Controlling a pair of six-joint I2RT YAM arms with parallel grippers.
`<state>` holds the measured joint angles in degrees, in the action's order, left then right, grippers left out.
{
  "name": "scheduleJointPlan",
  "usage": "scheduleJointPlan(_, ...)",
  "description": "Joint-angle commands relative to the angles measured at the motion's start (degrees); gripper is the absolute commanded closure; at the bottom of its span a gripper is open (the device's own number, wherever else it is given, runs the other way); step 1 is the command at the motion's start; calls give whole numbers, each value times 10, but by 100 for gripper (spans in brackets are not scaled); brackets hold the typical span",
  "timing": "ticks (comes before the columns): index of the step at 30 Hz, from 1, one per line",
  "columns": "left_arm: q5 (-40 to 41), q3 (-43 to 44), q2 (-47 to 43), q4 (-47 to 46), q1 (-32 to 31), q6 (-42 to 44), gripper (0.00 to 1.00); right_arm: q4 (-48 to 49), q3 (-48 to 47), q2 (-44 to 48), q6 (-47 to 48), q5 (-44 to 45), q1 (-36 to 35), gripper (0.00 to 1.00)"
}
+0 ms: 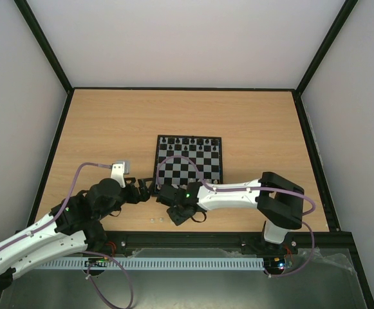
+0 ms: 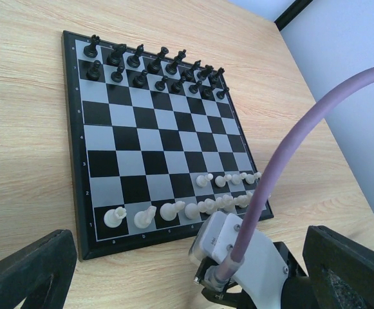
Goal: Set up the chess pieces on the board
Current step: Pick up the chess piece at the center of the board.
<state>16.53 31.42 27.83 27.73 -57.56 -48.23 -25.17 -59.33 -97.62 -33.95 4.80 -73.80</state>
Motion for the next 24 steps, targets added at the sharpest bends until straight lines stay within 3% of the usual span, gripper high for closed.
scheduleJointPlan(1,0,-6,-2,-5,2,-2,1,-10,-1,-20,-6,2,-4,72)
scheduleJointPlan(19,-2,-6,-1,-6,2,-1,1,-45,-12,-1,-6,27,-4,94)
scheduleJointPlan(24,-3,-6,1,-7,2,-1,1,-87,-30,35,-2,55,-3,95)
